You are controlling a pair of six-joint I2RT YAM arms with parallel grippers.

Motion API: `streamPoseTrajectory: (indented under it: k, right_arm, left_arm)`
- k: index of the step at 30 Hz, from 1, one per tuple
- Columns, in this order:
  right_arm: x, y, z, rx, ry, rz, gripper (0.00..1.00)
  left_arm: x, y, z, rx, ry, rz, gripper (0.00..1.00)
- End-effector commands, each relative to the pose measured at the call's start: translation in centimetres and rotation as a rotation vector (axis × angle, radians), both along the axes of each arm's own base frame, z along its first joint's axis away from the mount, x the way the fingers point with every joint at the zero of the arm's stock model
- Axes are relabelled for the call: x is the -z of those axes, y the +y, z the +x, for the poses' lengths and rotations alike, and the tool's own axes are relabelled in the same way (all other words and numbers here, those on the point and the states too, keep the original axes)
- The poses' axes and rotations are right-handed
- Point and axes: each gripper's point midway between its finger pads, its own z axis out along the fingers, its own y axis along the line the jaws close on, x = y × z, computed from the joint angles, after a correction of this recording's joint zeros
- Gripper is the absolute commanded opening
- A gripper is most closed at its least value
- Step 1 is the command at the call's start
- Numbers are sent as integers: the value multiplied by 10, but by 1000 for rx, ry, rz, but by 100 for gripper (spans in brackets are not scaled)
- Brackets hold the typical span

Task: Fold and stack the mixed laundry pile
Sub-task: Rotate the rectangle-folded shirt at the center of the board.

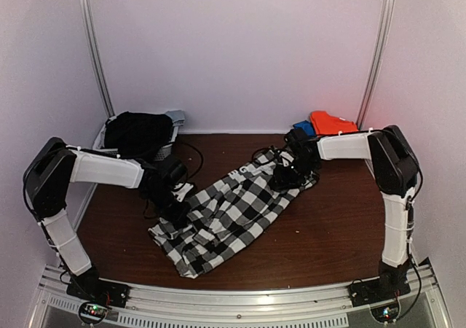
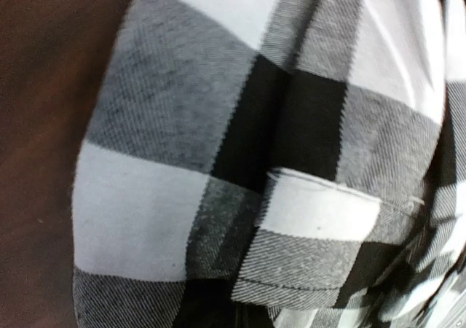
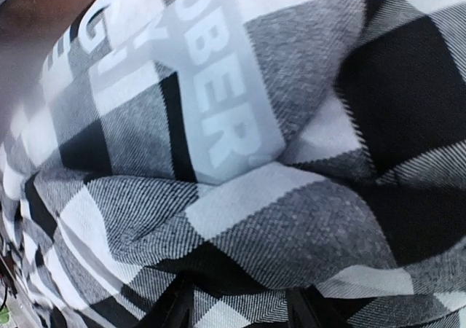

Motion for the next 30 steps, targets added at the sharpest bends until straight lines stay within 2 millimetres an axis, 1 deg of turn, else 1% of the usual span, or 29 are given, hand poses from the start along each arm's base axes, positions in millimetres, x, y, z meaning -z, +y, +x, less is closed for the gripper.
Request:
streamPoseTrajectory:
  k: [1,4,6,7,8,9,12,14,16,17,19,23,26,28,30]
  right_arm:
    - [19,7,53,-60,-86,-101,43]
    - [10,29,89,-94,-148,-80,43]
    - [-4,41,105,-114,-176,-54,43]
    - [-12,45,110,-121,-188,-47,43]
    - [-23,48,113,-129,-203,-35,44]
    - [-37,49,114,-132,-220,-22,43]
    - [-81,51,109,-134,-275,42,44]
    - [-105,51,100,-132,-301,83,46]
    - [-118,50,87,-126,-302,129,46]
    - [-119,53,77,-129,-281,161,46]
    - [-111,56,58,-130,-229,206,46]
    - [-80,63,20,-139,-125,211,45]
    - [-66,70,4,-137,-92,217,45]
    - [-55,72,-2,-134,-71,213,45]
    - [-41,71,-3,-128,-49,195,45]
  left_arm:
    - [2,-19,-44,0,82,-66,0]
    - [-4,-43,-75,36,108,-111,0]
    - [-13,-59,-91,66,110,-135,0]
    - [-19,-64,-95,60,109,-161,3]
    - [-27,-67,-93,41,100,-189,7]
    - [-35,-67,-88,17,73,-208,13]
    - [-62,-62,-62,-46,-9,-254,31]
    - [-74,-59,-45,-70,-44,-275,34]
    - [-74,-57,-30,-87,-62,-265,36]
    - [-70,-54,-24,-96,-61,-249,36]
    - [-60,-48,-10,-119,-52,-217,35]
    - [-43,-40,11,-161,-38,-171,35]
    - [-30,-37,12,-166,-15,-137,36]
    - [-19,-35,6,-167,12,-124,35]
    - [-8,-32,-4,-173,48,-120,31]
